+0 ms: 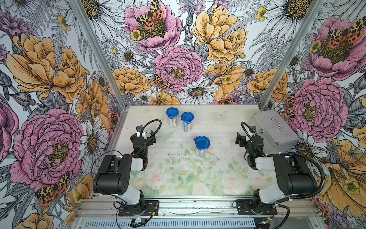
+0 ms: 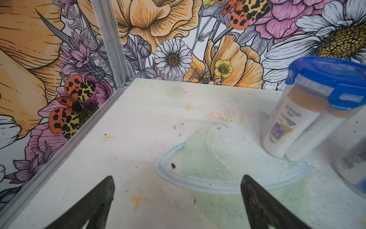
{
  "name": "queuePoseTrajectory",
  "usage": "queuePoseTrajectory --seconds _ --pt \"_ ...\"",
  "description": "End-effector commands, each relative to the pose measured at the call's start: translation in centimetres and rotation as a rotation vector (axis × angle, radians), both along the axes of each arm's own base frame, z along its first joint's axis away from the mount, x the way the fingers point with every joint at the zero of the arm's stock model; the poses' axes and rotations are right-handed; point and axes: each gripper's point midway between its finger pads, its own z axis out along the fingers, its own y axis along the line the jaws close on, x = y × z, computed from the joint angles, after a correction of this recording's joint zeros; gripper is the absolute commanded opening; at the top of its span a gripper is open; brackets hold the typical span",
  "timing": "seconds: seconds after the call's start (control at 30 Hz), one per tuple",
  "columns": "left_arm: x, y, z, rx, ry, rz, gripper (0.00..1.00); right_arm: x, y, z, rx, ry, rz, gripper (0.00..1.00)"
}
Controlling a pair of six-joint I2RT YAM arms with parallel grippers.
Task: Pack away toiletry kits
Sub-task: Reset both arms
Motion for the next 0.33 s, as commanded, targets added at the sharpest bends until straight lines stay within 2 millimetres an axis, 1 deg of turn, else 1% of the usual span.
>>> queuePoseTrajectory --seconds 0.0,0.3 --pt "-0.17 0.36 0.53 0.016 -0.026 0.02 0.99 0.66 0.6 1.14 -0.009 -0.041 0.029 1.0" --pt "-0.22 0.29 0.66 0.018 -0.032 0.019 0.99 0.62 0.55 1.08 -0.002 -0.039 0.033 1.0"
